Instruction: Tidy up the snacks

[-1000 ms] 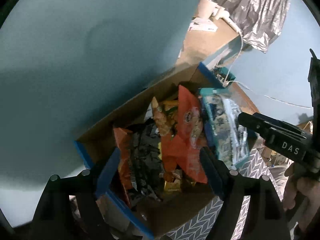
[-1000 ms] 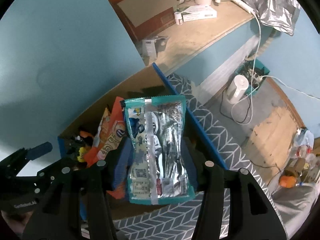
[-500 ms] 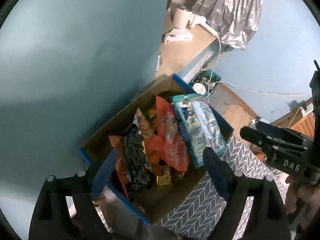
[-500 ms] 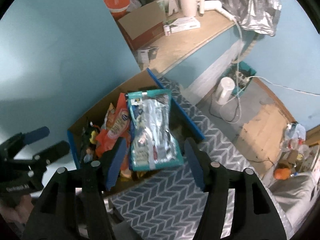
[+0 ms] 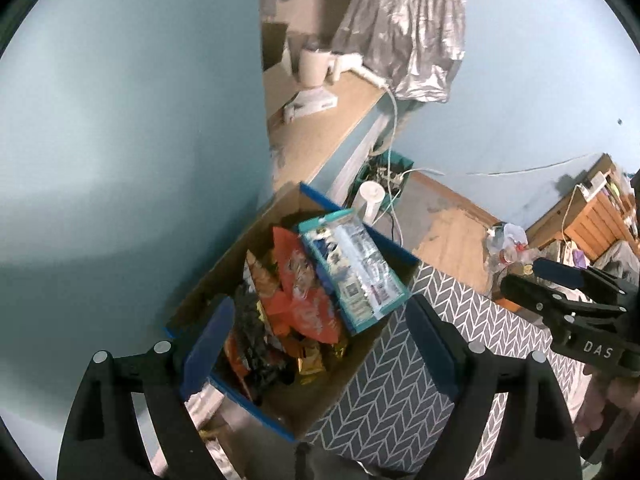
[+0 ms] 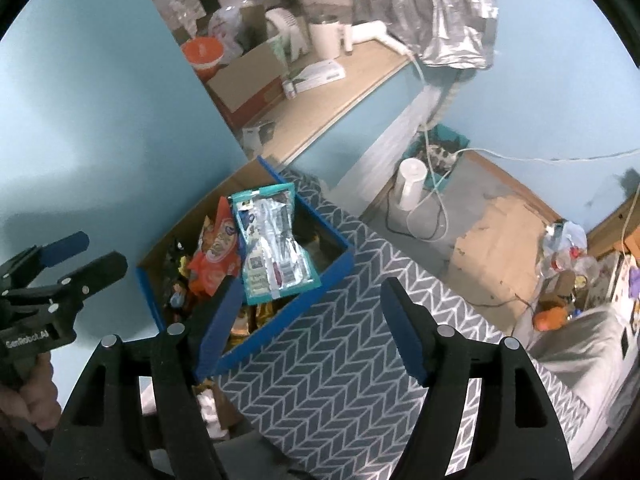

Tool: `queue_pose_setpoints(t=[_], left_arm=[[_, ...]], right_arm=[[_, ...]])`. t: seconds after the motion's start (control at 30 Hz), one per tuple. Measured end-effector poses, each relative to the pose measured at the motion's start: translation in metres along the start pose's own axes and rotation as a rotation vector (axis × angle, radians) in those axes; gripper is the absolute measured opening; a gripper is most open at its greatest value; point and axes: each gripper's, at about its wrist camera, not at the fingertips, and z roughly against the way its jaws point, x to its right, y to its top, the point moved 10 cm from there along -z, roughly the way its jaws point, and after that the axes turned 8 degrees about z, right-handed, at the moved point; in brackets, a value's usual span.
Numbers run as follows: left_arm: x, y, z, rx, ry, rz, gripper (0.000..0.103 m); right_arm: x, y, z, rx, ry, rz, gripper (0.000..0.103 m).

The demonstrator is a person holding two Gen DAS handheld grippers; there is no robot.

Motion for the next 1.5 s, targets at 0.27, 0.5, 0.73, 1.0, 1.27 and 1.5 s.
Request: queue_pose_setpoints(t=[0.27, 0.5, 0.73, 1.0, 1.27, 1.5], left_arm=[[0.020, 0.011, 0.023, 0.063, 0.012, -0.075, 0.089], [0.033, 0.016, 0.034, 0.083, 0.023, -0.135, 0.089], [0.029, 0.016, 0.036, 0.074, 0.022, -0.116, 0.089], [0.028, 0.014, 0.033, 0.060, 0.019, -0.107, 0.089], [0.028, 0.011, 0.032, 0.056, 0.024, -0.124, 0.089], [0.029, 0.010, 0.031, 0.053, 0.021, -0.124, 0.089]], right_arm=[[0.007, -0.006, 0.034, 0.051, -0.035, -0.051, 0.076], [0.010, -0.010, 0.047, 0.070, -0.055, -0.086, 0.076], [0.011, -0.015, 0.051, 0.074, -0.062, -0.100, 0.076], [0.008, -0.022, 0.046, 0.055, -0.057, -0.106, 0.076], [0.005, -0.021, 0.048, 0.056, -0.051, -0.101, 0.076], [0.003, -0.019, 0.048, 0.059, -0.050, -0.102, 0.076]])
